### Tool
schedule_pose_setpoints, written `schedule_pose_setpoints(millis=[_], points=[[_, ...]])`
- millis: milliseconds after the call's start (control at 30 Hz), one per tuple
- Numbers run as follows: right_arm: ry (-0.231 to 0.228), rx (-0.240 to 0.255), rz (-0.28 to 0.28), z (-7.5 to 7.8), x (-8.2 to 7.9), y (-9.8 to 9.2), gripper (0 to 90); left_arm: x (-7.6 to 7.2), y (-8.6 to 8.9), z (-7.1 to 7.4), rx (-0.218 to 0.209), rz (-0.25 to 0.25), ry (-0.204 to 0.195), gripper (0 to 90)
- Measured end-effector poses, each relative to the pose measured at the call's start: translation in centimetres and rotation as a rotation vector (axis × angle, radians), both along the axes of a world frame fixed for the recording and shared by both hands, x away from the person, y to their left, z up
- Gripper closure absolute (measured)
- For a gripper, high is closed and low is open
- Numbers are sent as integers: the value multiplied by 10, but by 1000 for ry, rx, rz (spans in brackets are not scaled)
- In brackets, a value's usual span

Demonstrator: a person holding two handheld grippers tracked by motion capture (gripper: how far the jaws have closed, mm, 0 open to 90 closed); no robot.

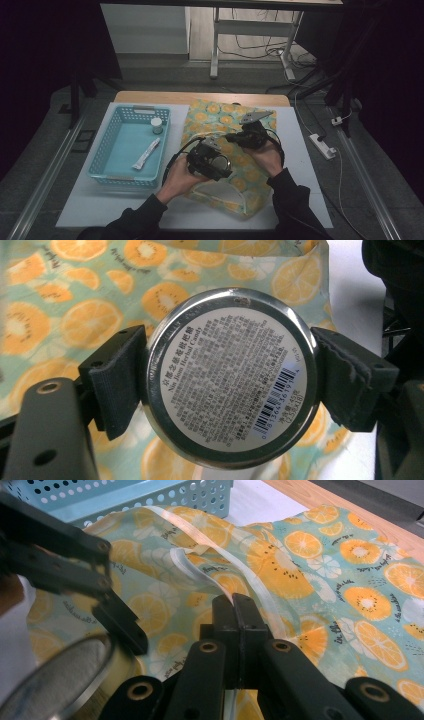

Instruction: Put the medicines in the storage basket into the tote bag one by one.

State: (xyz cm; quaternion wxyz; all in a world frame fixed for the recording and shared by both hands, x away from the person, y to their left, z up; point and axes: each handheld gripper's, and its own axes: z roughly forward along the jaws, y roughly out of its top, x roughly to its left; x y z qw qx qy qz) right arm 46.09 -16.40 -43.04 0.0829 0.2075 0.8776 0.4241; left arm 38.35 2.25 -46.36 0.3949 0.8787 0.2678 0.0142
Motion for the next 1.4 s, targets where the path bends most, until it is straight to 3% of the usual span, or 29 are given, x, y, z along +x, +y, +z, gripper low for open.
schedule_pose_setpoints(millis=[367,567,833,1033,1300,1400], points=[[0,0,1,0,0,1,900,14,-12,-31,60,22,-36,206],[7,-5,-1,-3,1,2,900,20,-14,-43,55,43,-43,205],[9,-4,-7,-4,2,1,900,26,-20,-54,91,47,-67,205],[14,-5,-10,-6,3,1,900,31,-22,-62,95,54,-55,203],[20,-9,-12,-7,4,0,900,33,-28,-69,133,38,-65,187],[19,-7,-13,-7,4,-1,900,32,-28,-67,120,36,-69,148]])
